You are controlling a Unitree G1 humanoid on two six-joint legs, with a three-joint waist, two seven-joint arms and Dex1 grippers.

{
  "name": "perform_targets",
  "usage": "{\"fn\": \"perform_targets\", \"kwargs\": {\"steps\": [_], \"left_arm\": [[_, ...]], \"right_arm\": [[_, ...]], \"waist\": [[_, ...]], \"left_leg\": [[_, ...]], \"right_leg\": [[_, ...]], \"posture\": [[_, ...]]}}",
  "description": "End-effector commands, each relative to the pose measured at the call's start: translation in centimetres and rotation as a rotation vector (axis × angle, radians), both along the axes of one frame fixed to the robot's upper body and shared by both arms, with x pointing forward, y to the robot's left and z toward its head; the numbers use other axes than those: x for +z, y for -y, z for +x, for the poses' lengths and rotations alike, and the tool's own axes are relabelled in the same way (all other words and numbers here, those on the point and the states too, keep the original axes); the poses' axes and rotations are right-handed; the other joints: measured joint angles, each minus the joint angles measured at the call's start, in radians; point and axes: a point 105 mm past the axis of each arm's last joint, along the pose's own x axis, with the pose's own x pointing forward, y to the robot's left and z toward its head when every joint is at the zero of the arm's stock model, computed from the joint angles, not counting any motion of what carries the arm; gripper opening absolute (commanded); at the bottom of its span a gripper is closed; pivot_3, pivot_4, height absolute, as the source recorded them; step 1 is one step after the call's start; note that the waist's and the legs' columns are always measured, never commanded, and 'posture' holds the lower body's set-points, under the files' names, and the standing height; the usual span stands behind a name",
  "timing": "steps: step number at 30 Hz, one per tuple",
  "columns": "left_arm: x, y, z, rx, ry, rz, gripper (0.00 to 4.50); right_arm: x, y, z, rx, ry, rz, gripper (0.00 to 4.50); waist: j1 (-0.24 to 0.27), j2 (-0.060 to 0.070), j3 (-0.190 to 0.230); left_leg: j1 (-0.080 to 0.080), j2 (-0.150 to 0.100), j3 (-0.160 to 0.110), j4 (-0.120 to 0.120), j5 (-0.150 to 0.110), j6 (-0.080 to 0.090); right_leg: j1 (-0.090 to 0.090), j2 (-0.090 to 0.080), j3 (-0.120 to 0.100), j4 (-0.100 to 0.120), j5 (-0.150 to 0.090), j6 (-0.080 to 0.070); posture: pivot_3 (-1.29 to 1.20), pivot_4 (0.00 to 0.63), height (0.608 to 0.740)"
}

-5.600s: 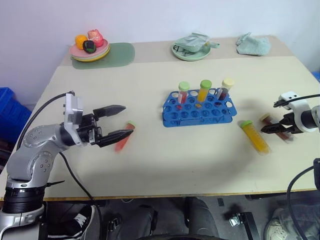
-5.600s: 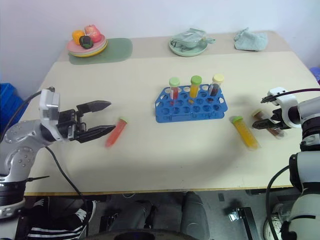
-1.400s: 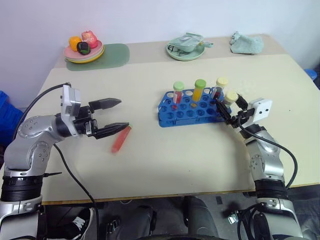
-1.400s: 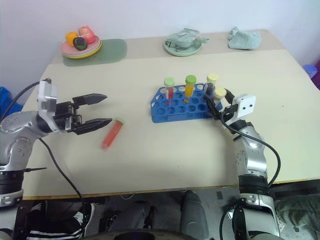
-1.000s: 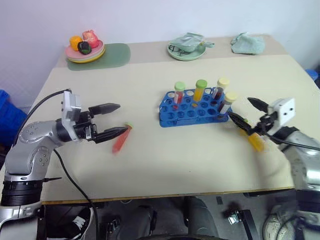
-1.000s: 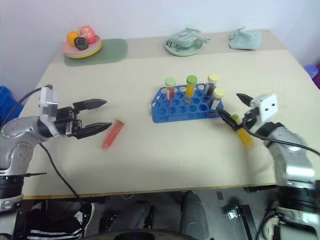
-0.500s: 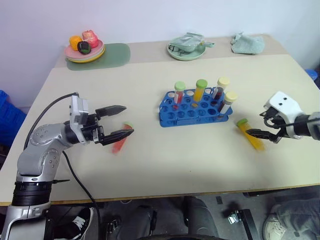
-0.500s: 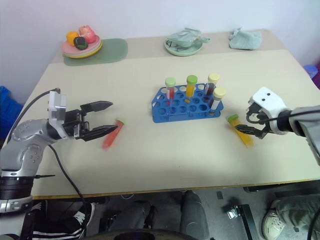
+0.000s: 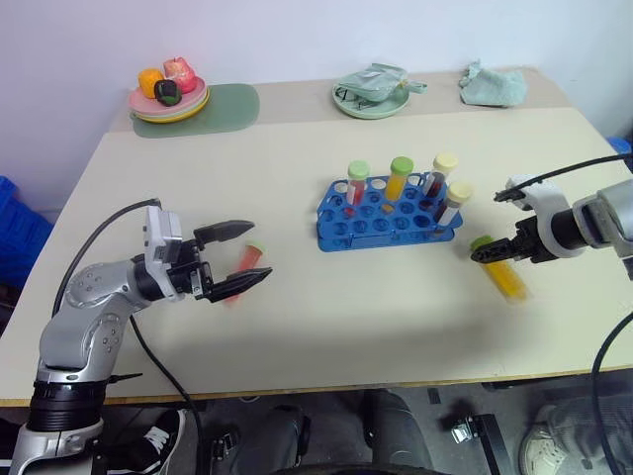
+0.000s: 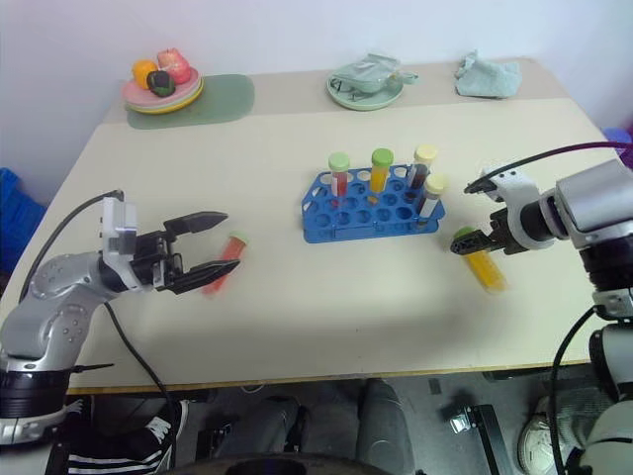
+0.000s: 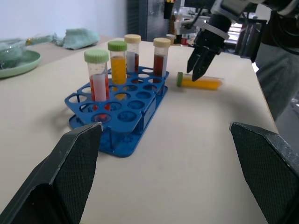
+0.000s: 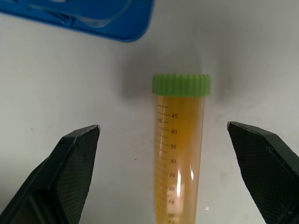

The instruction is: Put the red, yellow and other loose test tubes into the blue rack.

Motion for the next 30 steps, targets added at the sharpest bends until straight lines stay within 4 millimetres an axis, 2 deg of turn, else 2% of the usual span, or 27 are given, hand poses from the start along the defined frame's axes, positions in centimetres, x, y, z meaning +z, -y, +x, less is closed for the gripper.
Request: {"fn": "perform_targets", "kwargs": {"steps": [1,10,18,19,20,21,26,30], "left_arm": [[0.7,0.1,-0.4,0.000,0.035,-0.016,4.50],[0.8,0.5,-0.5,0.005,0.037,-0.030,4.50],[0.9,0.6,-0.6,0.009,0.035,-0.033,4.50],[0.9,0.6,-0.6,0.009,0.035,-0.034,4.50],[0.9,0.6,-0.7,0.010,0.034,-0.034,4.50],[0.9,0.6,-0.7,0.010,0.034,-0.034,4.50],[1.0,0.7,-0.7,0.012,0.033,-0.036,4.50],[1.1,0.6,-0.7,0.011,0.033,-0.035,4.50]], "right_arm": [[0.5,0.2,0.1,-0.039,-0.012,-0.018,4.46],[-0.8,0.8,-0.6,-0.068,-0.113,-0.065,4.46],[-2.1,1.6,-0.7,-0.071,-0.127,-0.094,4.46],[-2.3,1.7,-0.7,-0.068,-0.127,-0.102,3.95],[-2.5,1.8,-0.7,-0.069,-0.128,-0.103,3.69],[-2.6,1.9,-0.8,-0.070,-0.129,-0.107,3.24],[-3.0,2.6,-0.9,-0.072,-0.128,-0.127,0.82],[-2.5,2.3,-1.0,-0.055,-0.119,-0.122,0.82]], "waist": [[-0.001,0.000,0.000],[-0.003,0.000,0.000],[-0.002,0.000,0.000],[-0.001,0.000,0.000],[-0.002,0.000,0.000],[-0.002,0.000,0.000],[-0.002,-0.001,-0.001],[-0.001,-0.002,-0.001]], "left_leg": [[0.000,0.000,0.000,0.000,0.000,0.000],[0.000,0.000,0.000,0.000,0.000,0.000],[0.000,0.000,0.001,0.000,0.000,0.000],[0.000,0.000,0.001,0.000,0.000,0.000],[0.000,0.000,0.001,0.000,0.000,0.000],[0.000,0.000,0.001,0.000,0.000,0.000],[0.000,0.000,0.001,0.000,0.000,0.000],[0.001,0.000,0.001,0.001,0.000,0.000]], "right_leg": [[0.000,0.000,0.000,0.000,0.000,0.000],[-0.001,0.000,0.000,0.000,0.000,0.000],[-0.001,0.000,0.000,0.000,0.000,0.000],[-0.001,0.000,0.000,0.000,0.000,0.000],[-0.001,0.000,0.000,0.000,0.000,0.000],[-0.001,0.000,0.000,0.000,0.000,0.000],[0.000,0.000,0.000,0.000,0.000,0.000],[0.001,0.000,0.000,0.000,0.000,0.000]], "posture": [[0.00,0.150,0.740],[0.00,0.150,0.740],[0.00,0.150,0.740],[0.00,0.150,0.740],[0.00,0.150,0.740],[0.00,0.150,0.740],[0.00,0.150,0.740],[0.00,0.150,0.740]]}}
